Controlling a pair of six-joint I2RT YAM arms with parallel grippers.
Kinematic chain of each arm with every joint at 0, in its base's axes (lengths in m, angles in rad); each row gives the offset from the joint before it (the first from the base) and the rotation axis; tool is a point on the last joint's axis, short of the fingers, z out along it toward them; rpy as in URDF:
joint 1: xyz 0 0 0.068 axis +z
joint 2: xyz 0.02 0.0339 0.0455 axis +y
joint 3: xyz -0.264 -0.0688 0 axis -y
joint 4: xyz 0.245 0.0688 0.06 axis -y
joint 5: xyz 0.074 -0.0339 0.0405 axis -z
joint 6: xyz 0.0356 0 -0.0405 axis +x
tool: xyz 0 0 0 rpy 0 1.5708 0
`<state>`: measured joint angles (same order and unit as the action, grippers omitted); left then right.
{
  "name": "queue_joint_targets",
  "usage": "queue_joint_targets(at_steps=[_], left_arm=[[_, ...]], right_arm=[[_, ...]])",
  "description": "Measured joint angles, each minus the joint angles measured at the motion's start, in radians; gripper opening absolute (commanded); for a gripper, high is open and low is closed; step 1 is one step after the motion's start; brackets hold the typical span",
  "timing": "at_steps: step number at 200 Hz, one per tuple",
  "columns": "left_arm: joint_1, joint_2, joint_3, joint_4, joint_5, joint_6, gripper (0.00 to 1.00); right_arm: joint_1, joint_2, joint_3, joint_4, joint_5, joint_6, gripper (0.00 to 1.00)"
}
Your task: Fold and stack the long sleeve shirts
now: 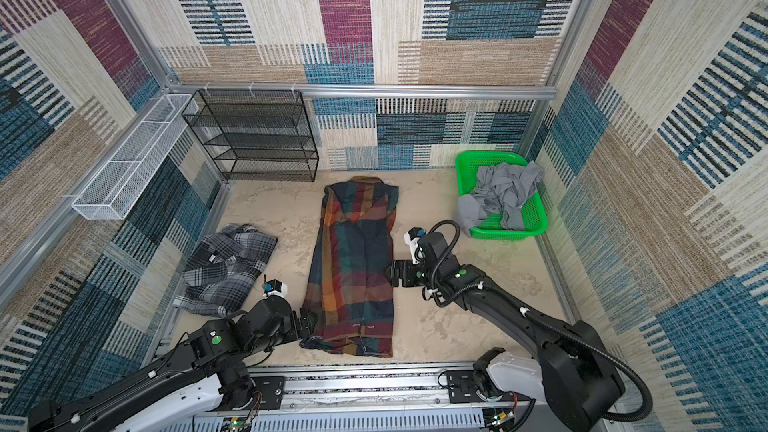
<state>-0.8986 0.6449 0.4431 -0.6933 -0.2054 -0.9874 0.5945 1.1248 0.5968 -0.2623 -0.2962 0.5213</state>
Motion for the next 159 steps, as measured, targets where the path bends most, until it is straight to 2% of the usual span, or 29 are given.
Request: queue_joint_targets(at_steps=[39, 87, 125, 159], left_arm=[[0.013, 0.072, -0.010, 0.018, 0.007, 0.108, 0.99], [0.048, 0.120, -0.060, 0.153, 0.106, 0.199, 0.99], [0.059, 0.098, -0.163, 0.283, 0.169, 0.194, 0.99], [0.061, 0.060, -0.245, 0.467, 0.200, 0.150, 0.99]], right_arm=[[0.098, -0.128, -0.155, -0.006, -0.009, 0.155, 0.89], [0.205, -0.052, -0.214, 0.065, -0.007, 0.292, 0.84], [0.252, -0.003, -0.257, 0.195, -0.010, 0.375, 0.80], [0.278, 0.040, -0.272, 0.290, -0.015, 0.425, 0.74]])
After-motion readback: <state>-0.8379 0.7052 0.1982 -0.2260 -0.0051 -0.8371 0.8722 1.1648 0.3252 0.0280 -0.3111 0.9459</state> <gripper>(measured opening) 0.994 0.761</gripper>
